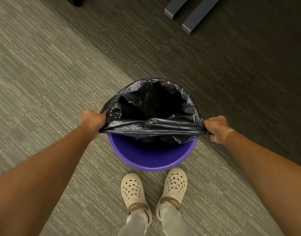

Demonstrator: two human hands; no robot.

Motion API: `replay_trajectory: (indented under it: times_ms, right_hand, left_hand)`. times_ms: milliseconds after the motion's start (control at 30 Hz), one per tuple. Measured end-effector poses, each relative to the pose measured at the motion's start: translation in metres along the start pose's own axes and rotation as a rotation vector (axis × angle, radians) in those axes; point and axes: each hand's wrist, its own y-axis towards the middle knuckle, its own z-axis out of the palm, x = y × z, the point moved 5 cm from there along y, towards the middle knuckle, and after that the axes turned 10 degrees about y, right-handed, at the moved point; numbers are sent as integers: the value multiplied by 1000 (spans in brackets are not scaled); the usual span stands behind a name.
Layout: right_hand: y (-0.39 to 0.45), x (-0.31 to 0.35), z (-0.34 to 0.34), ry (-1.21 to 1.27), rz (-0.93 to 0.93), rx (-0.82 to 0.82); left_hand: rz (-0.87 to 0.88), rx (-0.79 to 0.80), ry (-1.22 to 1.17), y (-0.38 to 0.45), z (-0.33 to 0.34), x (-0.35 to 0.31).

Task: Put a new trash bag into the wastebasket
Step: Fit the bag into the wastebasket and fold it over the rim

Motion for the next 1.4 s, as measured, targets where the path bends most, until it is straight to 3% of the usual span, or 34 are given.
replay_trajectory:
  times_ms: [133, 333, 500, 667, 800, 933, 1067, 1400]
  right_hand:
    - [-28, -27, -2, 329, -8, 23]
    - [-71, -63, -2, 681, 151, 322]
    - [-77, -81, -7, 626, 179, 230]
    - [-80, -83, -4, 798, 247, 219]
    - [-86, -90, 9, 872, 349, 214]
    - [-98, -94, 21, 903, 383, 331]
    - [-102, -103, 21, 889, 355, 308]
    - [-107, -121, 33, 525, 185, 241]
  left_hand:
    - [-24, 24, -100, -16, 1, 20]
    - [-61, 137, -193, -41, 3, 43]
    - [-89, 449, -429, -52, 3, 56]
    - [-99, 536, -516, -63, 2, 64]
    - [-134, 550, -454, -76, 5, 69]
    - [-171, 520, -397, -87, 13, 74]
    - [-209, 538, -347, -98, 22, 86]
    - [-237, 502, -256, -106, 37, 105]
